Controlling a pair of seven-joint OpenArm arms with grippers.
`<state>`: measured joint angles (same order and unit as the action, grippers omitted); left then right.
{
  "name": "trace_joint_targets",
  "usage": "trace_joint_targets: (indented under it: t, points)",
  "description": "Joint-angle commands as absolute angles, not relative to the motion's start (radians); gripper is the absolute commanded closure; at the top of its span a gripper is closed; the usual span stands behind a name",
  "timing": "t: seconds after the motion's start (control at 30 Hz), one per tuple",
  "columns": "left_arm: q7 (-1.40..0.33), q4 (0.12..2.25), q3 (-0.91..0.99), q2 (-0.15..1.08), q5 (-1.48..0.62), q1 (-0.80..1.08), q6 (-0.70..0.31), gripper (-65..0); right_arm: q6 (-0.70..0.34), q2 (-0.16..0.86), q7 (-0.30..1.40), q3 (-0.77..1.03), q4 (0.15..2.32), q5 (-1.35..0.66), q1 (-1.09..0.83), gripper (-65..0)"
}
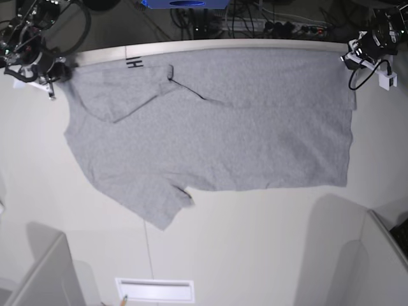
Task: Fold the T-shirt properly
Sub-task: 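Drag the shirt with both grippers toward the arm bases, then open both grippers and release the shirt edge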
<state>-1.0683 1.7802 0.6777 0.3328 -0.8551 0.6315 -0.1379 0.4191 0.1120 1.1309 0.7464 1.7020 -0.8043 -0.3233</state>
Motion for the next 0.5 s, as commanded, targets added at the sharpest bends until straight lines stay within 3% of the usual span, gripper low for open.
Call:
trace_joint_targets:
  t: [0.0, 0.47]
  points:
    - [-1.059, 1.794, 0.688, 0.348, -0.858, 0.641, -0.136, 0.0, 0.415, 0.130, 1.132, 0.750, 1.722, -0.802, -0.325, 0.0]
    - [-1.059, 1.791, 0.696, 0.323, -0.858, 0.636, -0.136, 0.0, 0.415, 0.124, 1.145, 0.753, 1.724, -0.802, -0.363, 0.0]
